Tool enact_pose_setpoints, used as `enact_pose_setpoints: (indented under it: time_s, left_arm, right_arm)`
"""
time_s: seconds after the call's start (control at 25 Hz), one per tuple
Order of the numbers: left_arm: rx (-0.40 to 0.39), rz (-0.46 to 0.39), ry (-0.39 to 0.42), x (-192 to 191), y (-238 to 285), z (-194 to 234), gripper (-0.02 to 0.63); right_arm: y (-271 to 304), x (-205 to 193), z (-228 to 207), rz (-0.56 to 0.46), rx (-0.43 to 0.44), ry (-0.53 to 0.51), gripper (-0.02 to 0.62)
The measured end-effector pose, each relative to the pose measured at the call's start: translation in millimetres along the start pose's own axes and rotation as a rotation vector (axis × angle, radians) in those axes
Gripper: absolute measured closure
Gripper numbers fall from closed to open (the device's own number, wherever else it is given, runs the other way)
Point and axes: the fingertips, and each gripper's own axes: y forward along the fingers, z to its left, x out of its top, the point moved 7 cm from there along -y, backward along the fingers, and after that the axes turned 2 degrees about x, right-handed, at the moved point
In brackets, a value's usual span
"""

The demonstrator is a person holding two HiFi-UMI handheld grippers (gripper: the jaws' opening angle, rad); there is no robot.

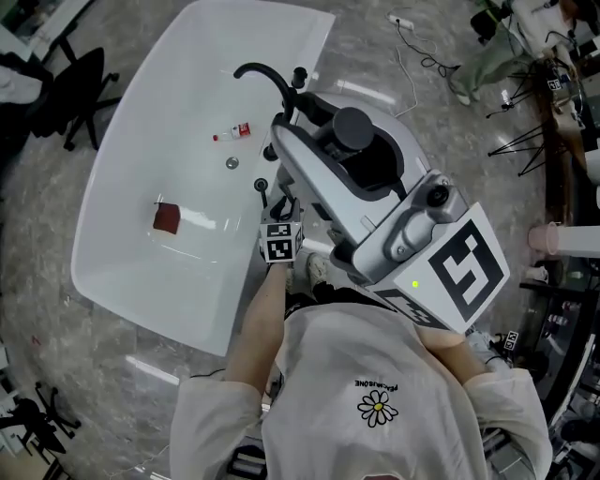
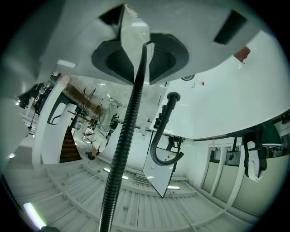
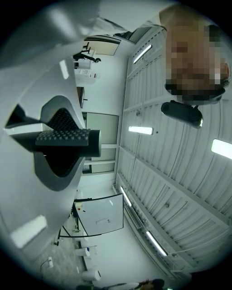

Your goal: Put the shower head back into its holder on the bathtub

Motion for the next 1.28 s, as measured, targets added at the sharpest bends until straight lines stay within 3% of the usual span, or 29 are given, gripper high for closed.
enact_pose_setpoints:
  time_s: [0.24,0.44,0.56,0.68,0.92,1.08,1.28]
  left_arm:
    - [0.017,0.025,0.025,-2.3,12.2,-5.2,0.545]
    - [0.157,-0.034,0.04,26.4,-5.5,34.4,0.545]
    - [0.263,-0.176,0.067,84.3,-27.0,71.4,0.545]
    - [0.326,-0.361,0.142,165.6,-58.4,96.5,0.545]
    - [0.315,-0.712,0.378,321.3,-136.1,84.8,0.545]
    - [0.304,-0.84,0.49,367.0,-181.1,58.1,0.545]
    - [0.32,-0.914,0.542,390.4,-226.9,50.3,0.545]
  right_arm:
    - [-11.8,6.2,-10.1,-0.008,0.001,-0.001,0.489]
    - [-19.5,8.7,-23.6,-0.014,-0.053,-0.054,0.489]
    - [-26.6,15.3,-31.0,-0.035,-0.084,-0.086,0.489]
    - [-32.0,18.7,-36.2,-0.073,-0.104,-0.073,0.489]
    - [-24.1,33.8,-37.1,-0.147,-0.114,-0.02,0.489]
    - [-29.3,42.1,-35.3,-0.217,-0.107,0.032,0.489]
    - [-27.8,63.0,-26.8,-0.287,-0.084,0.027,0.489]
